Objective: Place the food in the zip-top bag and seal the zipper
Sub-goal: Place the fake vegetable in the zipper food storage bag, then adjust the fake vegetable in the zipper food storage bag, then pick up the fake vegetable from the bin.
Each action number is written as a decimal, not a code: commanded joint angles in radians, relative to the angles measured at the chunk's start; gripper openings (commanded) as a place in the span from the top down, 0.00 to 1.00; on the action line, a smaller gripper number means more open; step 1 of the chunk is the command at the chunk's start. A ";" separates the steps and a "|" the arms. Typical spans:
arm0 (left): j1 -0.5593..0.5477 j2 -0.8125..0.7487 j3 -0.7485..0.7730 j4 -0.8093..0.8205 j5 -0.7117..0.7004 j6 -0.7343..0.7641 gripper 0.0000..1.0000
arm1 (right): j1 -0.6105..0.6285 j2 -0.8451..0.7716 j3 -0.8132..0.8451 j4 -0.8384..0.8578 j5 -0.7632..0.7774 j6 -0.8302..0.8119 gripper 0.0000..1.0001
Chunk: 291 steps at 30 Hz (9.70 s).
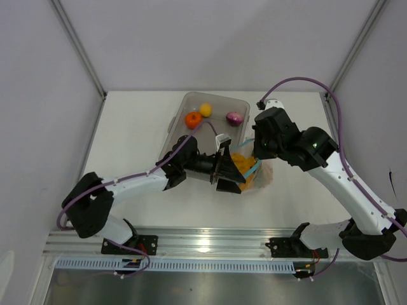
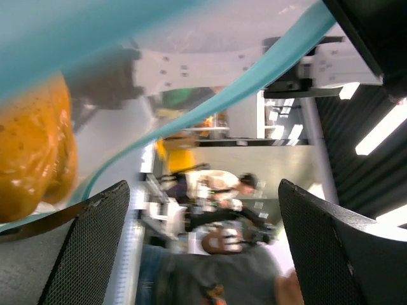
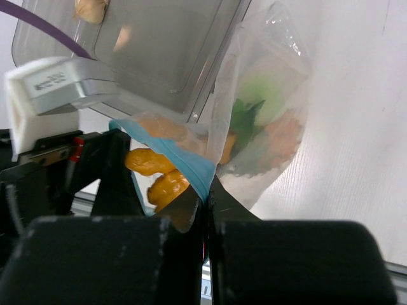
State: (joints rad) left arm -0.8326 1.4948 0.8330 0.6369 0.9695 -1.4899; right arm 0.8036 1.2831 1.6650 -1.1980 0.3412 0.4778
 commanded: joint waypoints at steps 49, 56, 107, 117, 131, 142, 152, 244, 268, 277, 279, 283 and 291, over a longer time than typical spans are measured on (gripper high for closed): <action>-0.111 -0.193 0.479 -1.198 -0.839 0.752 0.53 | -0.001 -0.008 0.024 0.037 -0.008 0.005 1.00; -0.115 -0.154 0.483 -1.214 -0.871 0.744 0.50 | 0.000 -0.013 0.027 0.034 -0.005 0.007 1.00; -0.169 -0.098 0.592 -1.122 -0.862 0.675 1.00 | 0.019 0.038 0.065 0.025 0.022 0.024 1.00; -0.267 0.044 0.738 -1.289 -1.155 0.556 0.99 | 0.028 0.053 0.072 0.002 0.009 0.122 1.00; -0.346 0.117 0.637 -1.140 -1.370 0.519 0.99 | 0.051 0.016 0.016 0.009 0.010 0.226 1.00; -0.344 -0.120 0.384 -0.971 -1.358 0.686 0.02 | -0.024 -0.062 -0.060 -0.012 0.016 0.183 1.00; -0.342 -0.395 0.256 -0.859 -1.375 0.819 0.00 | -0.043 -0.074 -0.086 -0.011 0.013 0.134 1.00; 0.286 1.087 1.424 -0.960 -1.035 -0.041 0.01 | -0.158 -0.154 -0.128 -0.199 0.027 0.100 1.00; 0.277 1.102 1.356 -0.804 -1.000 -0.076 0.62 | -0.158 -0.159 -0.154 -0.173 0.036 0.079 1.00; 0.290 0.801 1.016 -0.597 -0.928 0.008 0.93 | -0.158 -0.140 -0.130 -0.146 0.025 0.074 1.00; 0.293 0.730 0.896 -0.548 -0.914 0.026 0.99 | -0.158 -0.133 -0.116 -0.137 0.025 0.064 1.00; 0.302 0.572 0.704 -0.462 -0.850 0.052 0.99 | -0.158 -0.096 -0.059 -0.127 0.033 0.042 1.00; 0.308 0.192 0.378 -0.353 -0.785 0.290 0.99 | -0.159 -0.021 0.022 -0.072 -0.008 0.018 1.00</action>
State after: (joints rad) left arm -0.5350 1.8530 1.3132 0.1856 0.1448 -1.3582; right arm 0.6502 1.2438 1.6272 -1.3209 0.3527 0.5179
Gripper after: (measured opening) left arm 0.528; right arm 0.002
